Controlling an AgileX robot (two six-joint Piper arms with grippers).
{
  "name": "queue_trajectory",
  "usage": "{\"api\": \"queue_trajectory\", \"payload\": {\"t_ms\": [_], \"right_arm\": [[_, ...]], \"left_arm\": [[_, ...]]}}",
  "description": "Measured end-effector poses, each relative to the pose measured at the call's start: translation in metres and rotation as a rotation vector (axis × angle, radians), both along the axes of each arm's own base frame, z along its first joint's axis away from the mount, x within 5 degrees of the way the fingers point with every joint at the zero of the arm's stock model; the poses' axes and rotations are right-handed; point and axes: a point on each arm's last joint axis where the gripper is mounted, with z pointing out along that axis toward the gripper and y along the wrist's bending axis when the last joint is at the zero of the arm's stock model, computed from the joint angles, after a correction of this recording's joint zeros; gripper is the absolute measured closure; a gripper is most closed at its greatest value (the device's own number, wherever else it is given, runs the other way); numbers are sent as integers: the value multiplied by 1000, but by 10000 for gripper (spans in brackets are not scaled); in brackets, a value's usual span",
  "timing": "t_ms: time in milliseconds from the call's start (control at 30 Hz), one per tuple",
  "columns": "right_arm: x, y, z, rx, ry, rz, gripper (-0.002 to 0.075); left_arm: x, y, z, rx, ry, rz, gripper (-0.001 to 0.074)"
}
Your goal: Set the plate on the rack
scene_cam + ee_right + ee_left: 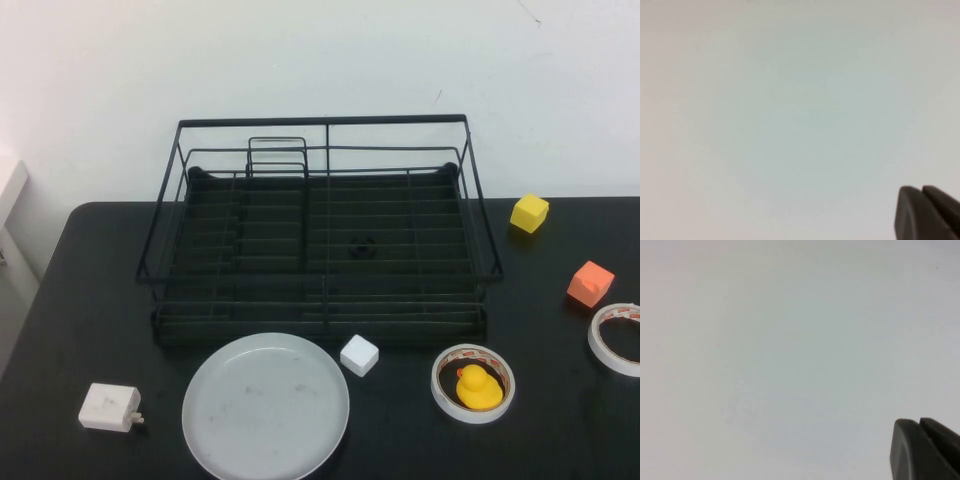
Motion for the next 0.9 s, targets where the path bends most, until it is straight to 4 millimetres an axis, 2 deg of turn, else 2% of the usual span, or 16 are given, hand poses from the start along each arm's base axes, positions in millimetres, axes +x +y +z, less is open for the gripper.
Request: {"api": "queue_trajectory", "payload": {"t_ms": [133, 233, 333, 433, 500, 567, 633, 700, 900], "right_arm": [[-2, -1, 3, 17, -27, 1, 728], [-5, -1, 21, 17, -17, -5, 728], [-13, -1, 49, -40, -13, -47, 728], [-26, 1, 78, -175, -40, -145, 728], [-31, 3, 97, -252, -50, -196, 728], [-28, 4, 109, -289, -2, -208, 728], [-18, 3, 112, -273, 105, -177, 728], [-6, 2, 108, -235, 237, -141, 728], [33, -3, 75, -177, 705, -101, 728]], "left_arm": [[2, 0, -2, -78, 32, -75, 738], [5, -2, 5, -59, 128, -78, 738], [0, -2, 30, -28, 228, -55, 738], [-6, 0, 66, -25, 329, -33, 738], [-2, 1, 86, -25, 423, -21, 738], [9, 1, 97, -26, 507, -15, 738], [25, 0, 101, -25, 591, -11, 738], [41, 0, 96, -22, 681, -6, 738], [86, -2, 62, -32, 1048, 3, 738]]}}
